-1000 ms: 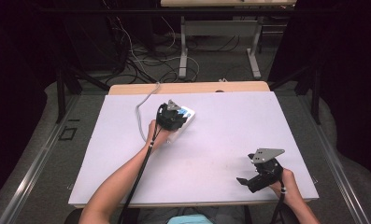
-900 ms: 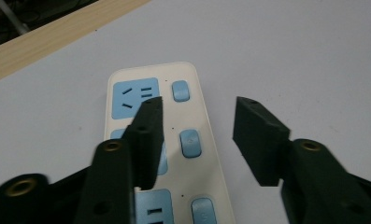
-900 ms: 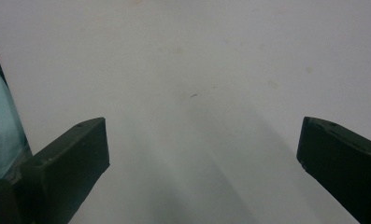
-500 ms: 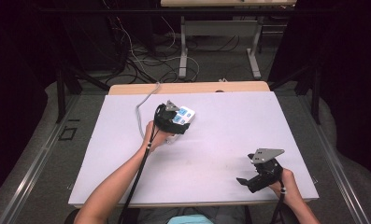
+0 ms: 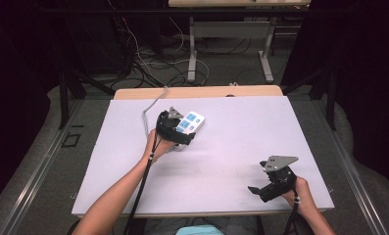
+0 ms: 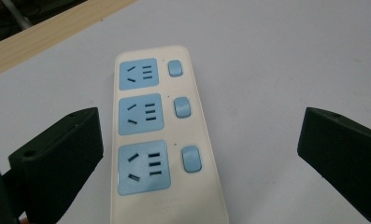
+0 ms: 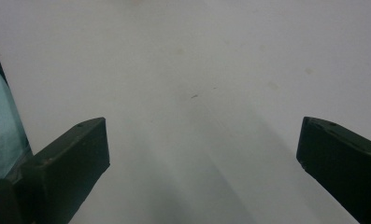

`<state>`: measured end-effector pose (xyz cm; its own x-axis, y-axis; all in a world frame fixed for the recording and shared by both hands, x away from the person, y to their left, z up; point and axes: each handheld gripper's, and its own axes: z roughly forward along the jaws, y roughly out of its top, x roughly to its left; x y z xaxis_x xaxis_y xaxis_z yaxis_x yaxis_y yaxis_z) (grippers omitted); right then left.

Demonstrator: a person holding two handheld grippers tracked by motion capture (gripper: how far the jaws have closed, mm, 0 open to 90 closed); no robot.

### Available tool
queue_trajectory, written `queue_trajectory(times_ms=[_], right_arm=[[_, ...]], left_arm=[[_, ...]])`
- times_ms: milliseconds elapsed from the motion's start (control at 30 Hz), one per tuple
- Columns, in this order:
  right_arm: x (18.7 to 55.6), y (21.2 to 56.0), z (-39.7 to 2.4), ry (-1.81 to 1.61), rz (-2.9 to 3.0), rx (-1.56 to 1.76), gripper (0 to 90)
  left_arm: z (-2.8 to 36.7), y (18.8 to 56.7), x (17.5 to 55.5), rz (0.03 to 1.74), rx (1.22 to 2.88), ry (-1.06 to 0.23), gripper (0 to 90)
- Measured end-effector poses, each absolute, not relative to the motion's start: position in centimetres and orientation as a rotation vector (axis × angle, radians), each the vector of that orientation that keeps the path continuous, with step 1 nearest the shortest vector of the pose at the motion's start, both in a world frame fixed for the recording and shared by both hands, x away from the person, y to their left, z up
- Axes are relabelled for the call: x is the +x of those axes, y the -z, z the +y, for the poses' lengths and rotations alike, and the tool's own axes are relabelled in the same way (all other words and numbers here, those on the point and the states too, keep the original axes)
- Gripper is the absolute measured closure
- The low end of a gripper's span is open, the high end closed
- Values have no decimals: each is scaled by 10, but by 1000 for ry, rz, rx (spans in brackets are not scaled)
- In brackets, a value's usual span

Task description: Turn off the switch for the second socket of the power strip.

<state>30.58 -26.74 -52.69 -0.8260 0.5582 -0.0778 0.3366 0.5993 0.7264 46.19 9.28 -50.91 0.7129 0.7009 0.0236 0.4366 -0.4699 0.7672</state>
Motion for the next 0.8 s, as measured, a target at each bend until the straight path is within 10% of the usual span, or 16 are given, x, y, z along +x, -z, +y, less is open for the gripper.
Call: queue_trajectory(times_ms=[800], right_arm=[[306,527,-267,-1060,2543,720,21]], left_arm=[[124,502,424,881,2124,-493,0]])
